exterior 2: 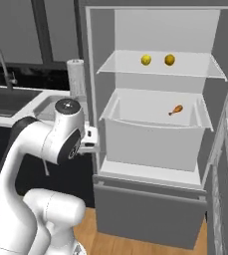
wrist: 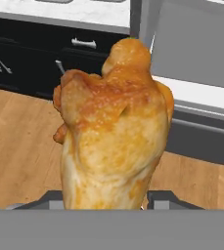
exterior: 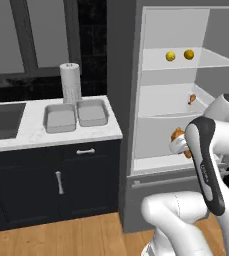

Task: Place one lemon and one chicken drumstick in each tupperware on the nearby counter, to pack two identical lunches.

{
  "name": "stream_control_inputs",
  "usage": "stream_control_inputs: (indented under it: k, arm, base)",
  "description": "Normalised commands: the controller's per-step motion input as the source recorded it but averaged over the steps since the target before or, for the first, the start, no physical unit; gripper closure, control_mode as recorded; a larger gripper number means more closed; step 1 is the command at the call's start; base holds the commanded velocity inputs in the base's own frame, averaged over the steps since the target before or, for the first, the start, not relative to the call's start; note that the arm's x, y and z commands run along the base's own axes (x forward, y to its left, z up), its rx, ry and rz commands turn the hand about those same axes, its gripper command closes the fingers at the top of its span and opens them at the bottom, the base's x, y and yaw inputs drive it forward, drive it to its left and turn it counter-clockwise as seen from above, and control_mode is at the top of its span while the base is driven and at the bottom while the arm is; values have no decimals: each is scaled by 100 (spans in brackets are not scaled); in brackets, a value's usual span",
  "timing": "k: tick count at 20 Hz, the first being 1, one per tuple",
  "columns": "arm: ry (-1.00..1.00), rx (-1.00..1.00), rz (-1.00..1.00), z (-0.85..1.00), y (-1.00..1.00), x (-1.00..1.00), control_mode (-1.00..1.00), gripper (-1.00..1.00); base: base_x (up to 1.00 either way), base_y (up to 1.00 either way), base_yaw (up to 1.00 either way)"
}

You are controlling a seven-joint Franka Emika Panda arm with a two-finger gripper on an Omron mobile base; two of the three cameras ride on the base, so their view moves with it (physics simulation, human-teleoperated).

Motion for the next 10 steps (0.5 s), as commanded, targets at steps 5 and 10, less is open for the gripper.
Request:
stream_control_inputs:
  k: [5,10]
  arm:
    - [0,0,0,0,0,0,100,100]
    - [0,0,0,0,0,0,100,100]
  base:
    - [19,100,3]
    - [79,100,0]
